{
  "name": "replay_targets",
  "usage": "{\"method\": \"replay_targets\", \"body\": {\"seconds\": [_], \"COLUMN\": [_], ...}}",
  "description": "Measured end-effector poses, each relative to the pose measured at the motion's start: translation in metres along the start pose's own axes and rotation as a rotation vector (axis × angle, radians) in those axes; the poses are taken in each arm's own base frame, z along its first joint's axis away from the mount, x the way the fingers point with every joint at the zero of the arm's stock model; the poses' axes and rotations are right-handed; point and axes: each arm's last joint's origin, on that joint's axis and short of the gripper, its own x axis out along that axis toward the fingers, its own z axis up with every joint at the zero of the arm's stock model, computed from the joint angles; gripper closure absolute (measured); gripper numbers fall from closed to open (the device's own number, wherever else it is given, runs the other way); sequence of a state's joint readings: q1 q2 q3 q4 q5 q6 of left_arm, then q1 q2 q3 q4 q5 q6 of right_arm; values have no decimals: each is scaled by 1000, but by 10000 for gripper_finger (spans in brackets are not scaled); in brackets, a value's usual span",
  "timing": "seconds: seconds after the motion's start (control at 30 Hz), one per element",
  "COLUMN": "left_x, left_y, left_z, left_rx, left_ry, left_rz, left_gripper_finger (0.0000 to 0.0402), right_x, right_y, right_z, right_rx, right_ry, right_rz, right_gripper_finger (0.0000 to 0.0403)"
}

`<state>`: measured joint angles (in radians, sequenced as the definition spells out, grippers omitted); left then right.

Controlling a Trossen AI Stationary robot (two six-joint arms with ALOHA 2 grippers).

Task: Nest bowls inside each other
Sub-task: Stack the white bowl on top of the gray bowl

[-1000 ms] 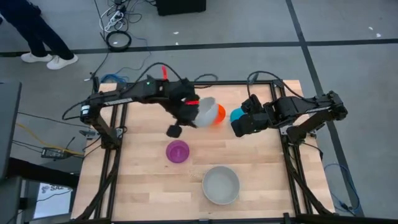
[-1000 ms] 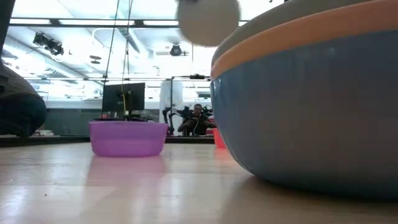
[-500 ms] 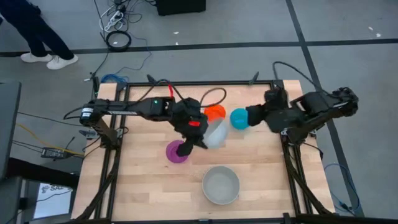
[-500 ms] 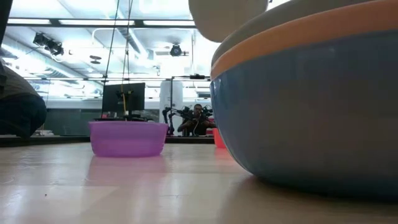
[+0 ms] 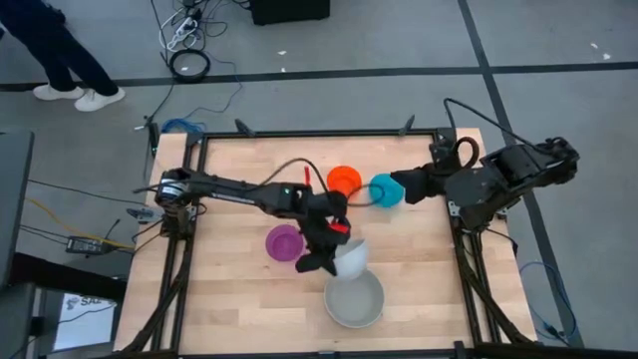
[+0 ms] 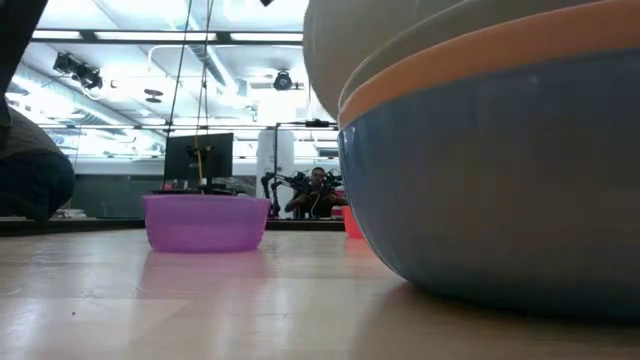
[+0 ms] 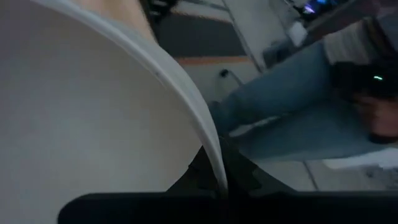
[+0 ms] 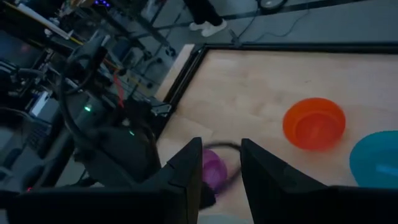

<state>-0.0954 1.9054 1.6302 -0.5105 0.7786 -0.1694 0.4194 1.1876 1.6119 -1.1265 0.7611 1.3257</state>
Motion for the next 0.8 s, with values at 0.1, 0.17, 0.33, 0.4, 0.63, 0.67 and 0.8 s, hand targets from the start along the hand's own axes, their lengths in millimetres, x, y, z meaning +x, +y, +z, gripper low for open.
{"method": "replay_targets", "body": {"seconds": [0.1,0.17,0.33,0.4,0.63,0.67,0.8], "left_x": [7,8,14,19,40,41,40], "left_y": [-3,-4,5,7,11,10,10], "left_z": [-1,2,2,1,-3,-1,4], "left_rx": [-14,-12,-89,-100,-171,-172,-177], "left_ry": [10,-9,-31,-29,9,2,-36], "left_rz": [-32,-39,38,28,-91,-107,-126], "left_gripper_finger": [397,397,379,367,339,337,331], "right_x": [3,5,11,12,15,15,15], "right_y": [2,3,6,7,11,11,11], "right_z": [-3,-4,-9,-10,-13,-13,-13], "right_rx": [-5,-11,-25,-25,-33,-34,-36], "right_ry": [5,5,12,15,37,41,44], "right_rz": [-4,-10,-23,-21,-5,-5,-6], "right_gripper_finger": [308,309,309,310,306,305,304]}}
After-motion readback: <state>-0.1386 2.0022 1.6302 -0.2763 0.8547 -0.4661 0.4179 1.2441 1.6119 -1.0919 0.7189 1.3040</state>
